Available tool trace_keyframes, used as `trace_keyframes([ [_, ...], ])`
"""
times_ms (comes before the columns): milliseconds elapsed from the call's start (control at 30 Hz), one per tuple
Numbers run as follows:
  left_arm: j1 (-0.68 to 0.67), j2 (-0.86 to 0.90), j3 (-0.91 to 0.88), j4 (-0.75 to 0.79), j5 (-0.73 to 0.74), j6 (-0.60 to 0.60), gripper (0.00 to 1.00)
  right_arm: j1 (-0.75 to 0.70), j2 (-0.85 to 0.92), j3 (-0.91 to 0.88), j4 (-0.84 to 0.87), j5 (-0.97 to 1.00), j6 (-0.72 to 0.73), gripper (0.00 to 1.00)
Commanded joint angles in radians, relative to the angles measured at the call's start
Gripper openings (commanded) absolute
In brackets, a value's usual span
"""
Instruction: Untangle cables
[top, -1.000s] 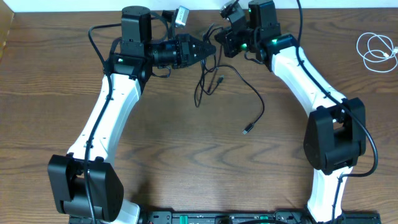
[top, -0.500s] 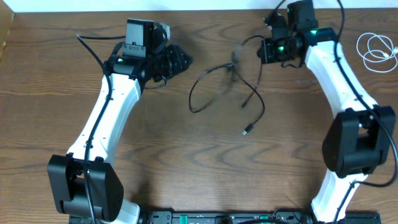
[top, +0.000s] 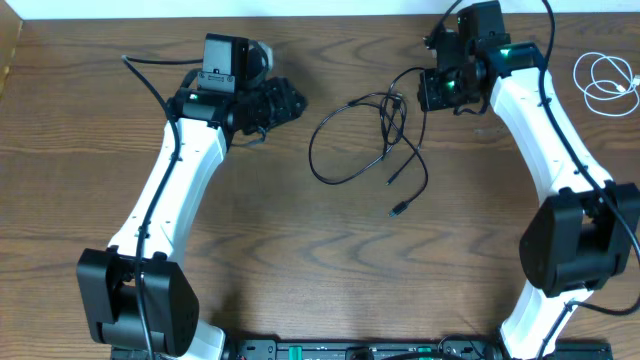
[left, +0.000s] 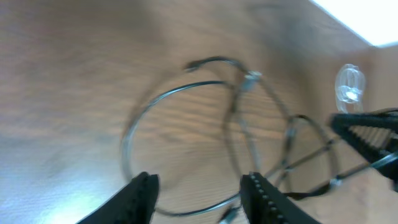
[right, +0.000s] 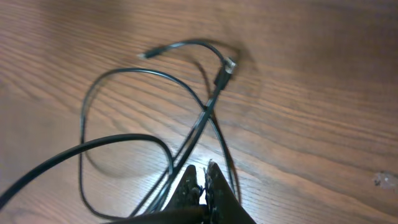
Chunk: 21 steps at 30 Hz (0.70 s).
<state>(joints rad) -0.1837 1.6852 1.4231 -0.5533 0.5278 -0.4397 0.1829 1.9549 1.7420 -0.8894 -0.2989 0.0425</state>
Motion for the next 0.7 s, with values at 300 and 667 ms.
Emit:
trace_keyframes([
  [300, -0.181, 0.048, 0.019, 0.168, 0.130, 0.035, 0.50, 0.007, -0.063, 0.005, -0.001, -0.008, -0.014, 0.01],
  [667, -0.253, 0.186, 0.019, 0.250, 0.138, -0.003, 0.38, 0.007, -0.063, 0.005, -0.001, -0.007, -0.014, 0.01],
])
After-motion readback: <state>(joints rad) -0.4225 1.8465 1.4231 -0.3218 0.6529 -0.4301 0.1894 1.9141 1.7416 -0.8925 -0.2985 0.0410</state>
